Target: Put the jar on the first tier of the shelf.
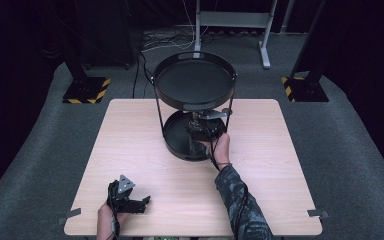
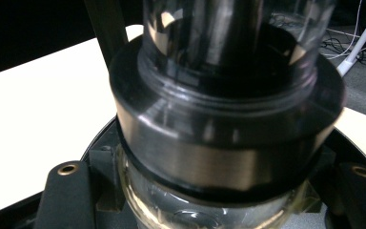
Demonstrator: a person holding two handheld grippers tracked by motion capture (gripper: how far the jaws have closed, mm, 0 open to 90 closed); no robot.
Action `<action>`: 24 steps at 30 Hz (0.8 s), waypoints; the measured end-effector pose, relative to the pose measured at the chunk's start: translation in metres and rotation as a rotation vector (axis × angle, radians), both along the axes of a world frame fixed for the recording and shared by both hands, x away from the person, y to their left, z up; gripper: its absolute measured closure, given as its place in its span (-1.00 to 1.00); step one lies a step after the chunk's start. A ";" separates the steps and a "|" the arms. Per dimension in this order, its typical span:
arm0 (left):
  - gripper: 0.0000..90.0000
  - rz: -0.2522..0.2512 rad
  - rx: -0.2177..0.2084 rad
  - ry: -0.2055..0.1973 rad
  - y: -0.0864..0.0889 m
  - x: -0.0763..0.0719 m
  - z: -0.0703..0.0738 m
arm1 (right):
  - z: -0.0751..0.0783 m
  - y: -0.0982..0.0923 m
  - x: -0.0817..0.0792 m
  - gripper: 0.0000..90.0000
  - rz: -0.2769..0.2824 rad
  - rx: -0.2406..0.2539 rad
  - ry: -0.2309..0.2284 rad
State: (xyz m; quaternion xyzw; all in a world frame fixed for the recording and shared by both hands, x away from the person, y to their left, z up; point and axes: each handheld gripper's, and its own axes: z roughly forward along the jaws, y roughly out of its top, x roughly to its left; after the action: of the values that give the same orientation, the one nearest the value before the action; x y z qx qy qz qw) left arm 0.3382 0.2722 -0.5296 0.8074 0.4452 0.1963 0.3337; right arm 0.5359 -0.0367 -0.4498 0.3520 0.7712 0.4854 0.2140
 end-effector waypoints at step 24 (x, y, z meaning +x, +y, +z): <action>-0.98 0.000 -0.001 0.001 0.000 0.000 0.000 | 0.002 -0.002 0.001 -0.33 0.023 -0.020 0.026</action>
State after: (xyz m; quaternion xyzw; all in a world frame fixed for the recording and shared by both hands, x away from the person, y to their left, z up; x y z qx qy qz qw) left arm 0.3383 0.2722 -0.5295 0.8073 0.4455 0.1960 0.3337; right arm 0.5365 -0.0388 -0.4474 0.3474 0.7826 0.4756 0.2019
